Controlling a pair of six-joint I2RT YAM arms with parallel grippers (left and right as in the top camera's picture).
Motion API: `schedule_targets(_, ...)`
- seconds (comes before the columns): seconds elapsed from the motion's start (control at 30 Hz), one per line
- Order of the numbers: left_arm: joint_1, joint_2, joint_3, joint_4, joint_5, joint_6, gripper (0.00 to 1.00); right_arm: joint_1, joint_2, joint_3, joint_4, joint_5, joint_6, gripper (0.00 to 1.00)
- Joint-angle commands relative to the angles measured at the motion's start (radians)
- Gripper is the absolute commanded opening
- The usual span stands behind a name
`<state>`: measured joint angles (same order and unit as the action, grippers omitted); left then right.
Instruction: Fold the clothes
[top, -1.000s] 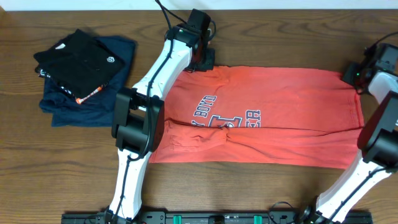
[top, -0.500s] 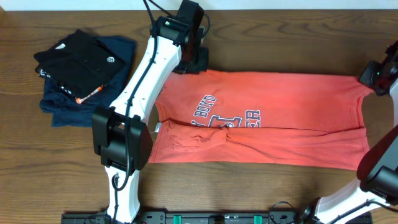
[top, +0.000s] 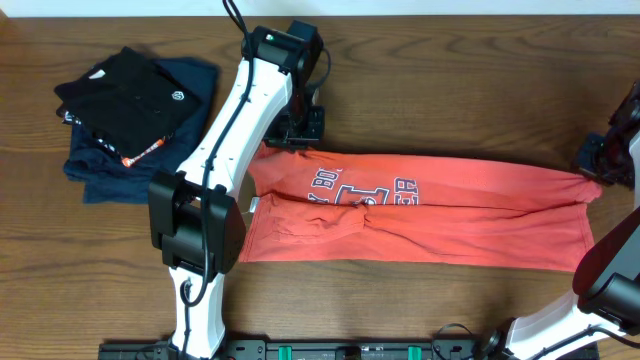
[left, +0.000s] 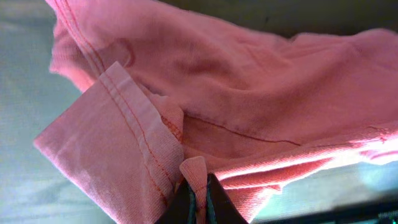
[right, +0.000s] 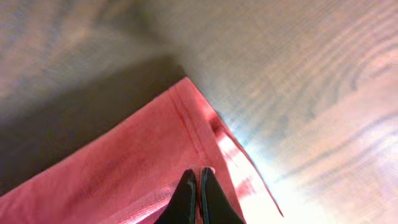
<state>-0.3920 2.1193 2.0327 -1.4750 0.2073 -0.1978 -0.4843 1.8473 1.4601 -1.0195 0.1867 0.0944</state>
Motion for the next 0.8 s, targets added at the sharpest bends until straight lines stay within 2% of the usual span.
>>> schedule_targets(0.0, -0.012, -0.005, -0.006, -0.042, -0.009, 0.005, 0.06, -0.009, -0.018, -0.001, -0.006, 0.084, -0.006, 0.01)
schedule_targets(0.4, -0.095, -0.005, -0.006, -0.193, 0.039, 0.002, 0.06, -0.012, -0.018, -0.001, -0.003, 0.160, 0.017, 0.01)
schedule_targets(0.77, -0.156, -0.005, -0.041, -0.215, 0.027, 0.003, 0.06, -0.020, -0.018, -0.002, -0.074, 0.158, 0.017, 0.02)
